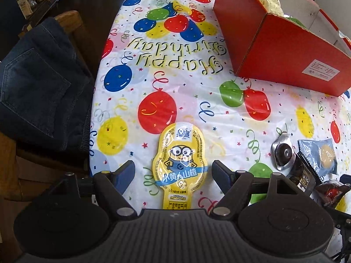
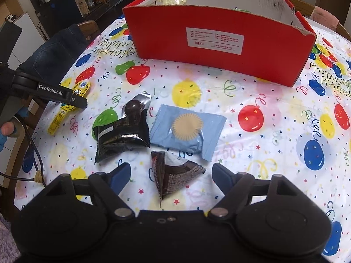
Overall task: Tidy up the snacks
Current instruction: 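Grasp the yellow Minion stick snack with left tool while right tool grasps chocolate wrapper, then carry the Minion snack and chocolate wrapper over the red box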
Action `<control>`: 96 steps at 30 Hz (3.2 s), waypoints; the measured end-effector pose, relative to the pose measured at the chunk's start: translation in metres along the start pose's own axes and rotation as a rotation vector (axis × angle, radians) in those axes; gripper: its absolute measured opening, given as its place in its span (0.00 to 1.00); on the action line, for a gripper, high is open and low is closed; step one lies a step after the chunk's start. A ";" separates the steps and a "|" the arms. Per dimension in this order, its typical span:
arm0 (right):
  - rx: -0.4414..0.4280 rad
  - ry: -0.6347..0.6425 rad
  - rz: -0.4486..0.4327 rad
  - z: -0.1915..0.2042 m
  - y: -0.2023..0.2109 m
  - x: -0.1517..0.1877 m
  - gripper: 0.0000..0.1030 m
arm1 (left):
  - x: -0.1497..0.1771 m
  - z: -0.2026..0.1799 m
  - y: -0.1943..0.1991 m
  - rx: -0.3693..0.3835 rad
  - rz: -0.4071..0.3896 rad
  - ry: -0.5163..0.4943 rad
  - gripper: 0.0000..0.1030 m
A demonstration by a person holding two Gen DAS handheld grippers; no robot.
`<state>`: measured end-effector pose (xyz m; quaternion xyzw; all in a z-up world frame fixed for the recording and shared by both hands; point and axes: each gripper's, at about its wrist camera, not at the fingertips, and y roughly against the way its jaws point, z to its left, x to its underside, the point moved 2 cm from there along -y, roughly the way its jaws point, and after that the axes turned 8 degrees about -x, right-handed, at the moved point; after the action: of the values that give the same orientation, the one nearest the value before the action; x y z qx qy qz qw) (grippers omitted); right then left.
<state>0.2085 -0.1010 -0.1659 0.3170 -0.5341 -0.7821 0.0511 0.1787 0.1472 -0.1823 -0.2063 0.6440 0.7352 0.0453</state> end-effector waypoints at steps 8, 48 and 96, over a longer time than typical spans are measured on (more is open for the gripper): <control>0.015 -0.015 -0.005 -0.002 -0.003 0.000 0.55 | 0.001 -0.003 0.004 -0.016 -0.025 -0.008 0.51; -0.025 -0.104 -0.231 -0.011 0.074 -0.020 0.29 | 0.006 0.004 0.067 0.056 -0.107 0.052 0.51; -0.021 0.039 -0.237 -0.129 0.033 -0.216 0.29 | -0.205 -0.157 0.089 0.071 -0.128 -0.003 0.51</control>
<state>0.4427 -0.1280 -0.0716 0.3925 -0.4836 -0.7818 -0.0281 0.3746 0.0214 -0.0384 -0.2443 0.6553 0.7077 0.1004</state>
